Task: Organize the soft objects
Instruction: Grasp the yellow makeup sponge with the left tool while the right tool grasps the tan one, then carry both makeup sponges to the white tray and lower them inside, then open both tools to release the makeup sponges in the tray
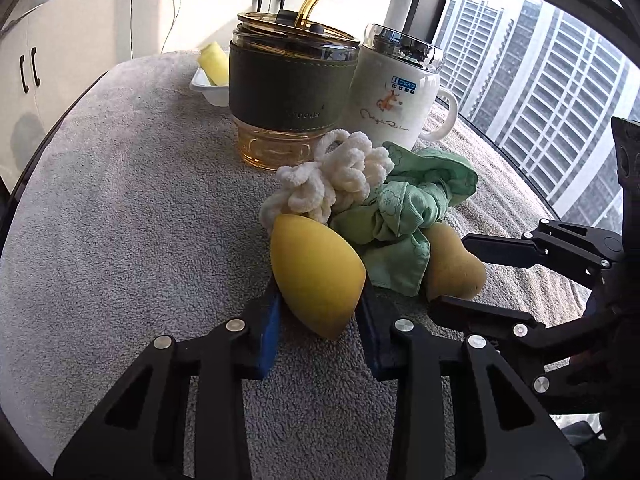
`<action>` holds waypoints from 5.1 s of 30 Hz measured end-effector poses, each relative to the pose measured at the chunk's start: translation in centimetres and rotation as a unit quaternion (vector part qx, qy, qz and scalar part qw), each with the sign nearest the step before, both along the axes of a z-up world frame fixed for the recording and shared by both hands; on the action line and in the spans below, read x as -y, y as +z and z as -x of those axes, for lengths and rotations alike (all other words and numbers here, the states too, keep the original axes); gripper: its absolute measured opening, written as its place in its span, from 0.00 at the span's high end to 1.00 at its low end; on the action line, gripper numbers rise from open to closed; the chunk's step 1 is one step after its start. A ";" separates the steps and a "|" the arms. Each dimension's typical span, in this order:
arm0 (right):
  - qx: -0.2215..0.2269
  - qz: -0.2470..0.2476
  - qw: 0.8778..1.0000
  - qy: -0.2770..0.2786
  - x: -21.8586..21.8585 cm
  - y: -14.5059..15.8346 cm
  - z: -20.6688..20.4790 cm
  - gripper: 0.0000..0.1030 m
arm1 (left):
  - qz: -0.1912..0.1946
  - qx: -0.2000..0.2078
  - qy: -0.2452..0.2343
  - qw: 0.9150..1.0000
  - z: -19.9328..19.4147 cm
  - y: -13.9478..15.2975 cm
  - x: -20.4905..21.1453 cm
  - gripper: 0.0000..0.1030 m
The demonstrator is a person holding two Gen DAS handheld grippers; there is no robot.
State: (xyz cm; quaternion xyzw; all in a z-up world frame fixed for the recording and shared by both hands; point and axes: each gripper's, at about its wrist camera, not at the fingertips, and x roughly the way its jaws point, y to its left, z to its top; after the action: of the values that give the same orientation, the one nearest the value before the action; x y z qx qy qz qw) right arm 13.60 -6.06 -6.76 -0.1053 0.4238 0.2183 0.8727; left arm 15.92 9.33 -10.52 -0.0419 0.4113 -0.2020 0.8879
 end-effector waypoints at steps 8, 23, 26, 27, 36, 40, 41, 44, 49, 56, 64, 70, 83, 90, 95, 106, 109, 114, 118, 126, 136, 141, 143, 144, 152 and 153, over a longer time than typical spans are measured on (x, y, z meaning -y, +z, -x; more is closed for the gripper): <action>-0.001 0.012 1.000 -0.002 -0.2 0.0 -0.7 0.52 | 0.006 0.003 0.010 1.000 0.1 0.1 -0.3 0.70; -0.005 0.055 0.998 0.008 -1.1 -0.5 -1.3 0.63 | 0.013 0.006 0.004 1.000 0.9 0.3 0.1 0.70; -0.007 0.051 0.999 0.007 -0.7 -0.5 -0.6 0.64 | 0.011 0.007 0.002 1.000 1.0 0.4 0.3 0.70; -0.011 0.046 0.999 0.007 -0.4 -0.4 -0.4 0.65 | 0.009 0.006 0.000 1.000 1.0 0.4 0.4 0.70; -0.027 0.023 0.999 0.014 2.7 0.9 2.0 0.65 | -0.024 -0.004 -0.025 0.999 3.2 0.8 1.5 0.70; -0.033 0.016 0.999 0.012 4.7 1.4 2.6 0.65 | -0.039 -0.015 -0.029 0.999 3.8 0.6 1.5 0.70; -0.033 0.014 0.999 0.010 5.1 1.4 2.5 0.65 | -0.040 -0.016 -0.029 0.999 3.9 0.6 1.5 0.70; -0.035 0.009 0.999 0.003 6.5 1.7 2.7 0.65 | -0.045 -0.020 -0.028 0.998 4.0 0.8 1.3 0.70; -0.030 0.012 0.999 -0.014 8.6 2.0 2.6 0.65 | -0.055 -0.021 -0.022 0.998 4.0 1.1 0.6 0.70; -0.010 0.021 0.999 -0.042 10.9 3.3 1.5 0.65 | -0.057 -0.007 -0.003 0.998 3.4 2.8 -0.9 0.70; 0.016 0.025 0.998 -0.059 12.0 5.4 0.6 0.65 | -0.053 0.017 0.009 0.998 3.1 4.9 -1.9 0.70; 0.035 0.034 0.997 -0.065 12.8 6.9 -0.5 0.65 | -0.056 0.040 0.022 0.997 1.6 6.9 -3.1 0.70; 0.073 0.056 0.993 -0.072 14.3 10.8 -6.2 0.65 | -0.078 0.074 0.031 0.994 -5.3 10.6 -5.6 0.70; 0.092 0.079 0.991 -0.060 14.6 13.4 -11.2 0.65 | -0.119 0.106 0.020 0.987 -9.8 14.1 -5.5 0.70; 0.104 0.103 0.988 -0.039 13.4 15.4 -15.2 0.65 | -0.139 0.118 -0.007 0.983 -14.1 16.0 -4.3 0.70; 0.084 0.130 0.988 0.026 9.5 16.8 -24.5 0.65 | -0.163 0.088 -0.066 0.980 -23.6 14.8 -0.9 0.70; 0.063 0.129 0.988 0.049 8.2 15.7 -26.6 0.65 | -0.178 0.075 -0.095 0.977 -25.5 13.3 0.9 0.70; 0.026 0.145 0.984 0.102 5.5 12.7 -29.0 0.65 | -0.182 0.055 -0.125 0.974 -27.9 10.8 2.7 0.70; -0.002 0.153 0.980 0.128 3.7 10.6 -30.7 0.65 | -0.175 0.036 -0.134 0.975 -29.7 9.3 3.0 0.70; -0.043 0.157 0.970 0.181 0.6 7.5 -32.7 0.65 | -0.172 0.007 -0.157 0.972 -31.9 7.2 3.4 0.70; -0.087 0.185 0.951 0.233 -1.4 4.4 -33.1 0.65 | -0.183 -0.014 -0.188 0.965 -32.5 5.3 4.6 0.70; -0.101 0.198 0.938 0.266 -1.9 3.4 -33.0 0.65 | -0.183 -0.023 -0.199 0.963 -32.9 4.8 4.5 0.69; -0.105 0.202 0.934 0.275 -1.9 3.1 -33.1 0.65 | -0.173 -0.028 -0.203 0.963 -33.0 4.7 4.1 0.69; -0.107 0.202 0.933 0.277 -1.8 3.0 -33.2 0.65 | -0.169 -0.030 -0.203 0.964 -33.1 4.6 4.0 0.69; -0.111 0.201 0.926 0.298 -1.6 1.8 -33.2 0.64 | -0.159 -0.034 -0.210 0.964 -33.2 4.5 3.9 0.69; -0.111 0.198 0.927 0.298 -1.6 1.9 -33.3 0.64 | -0.157 -0.034 -0.209 0.965 -33.2 4.5 3.8 0.67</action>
State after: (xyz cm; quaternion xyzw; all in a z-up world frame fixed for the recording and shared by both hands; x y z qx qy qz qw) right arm 46.88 -4.51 -4.82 -0.3724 0.5017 0.3902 0.6763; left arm 49.16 5.49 -6.06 0.1785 0.4675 -0.3145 0.8066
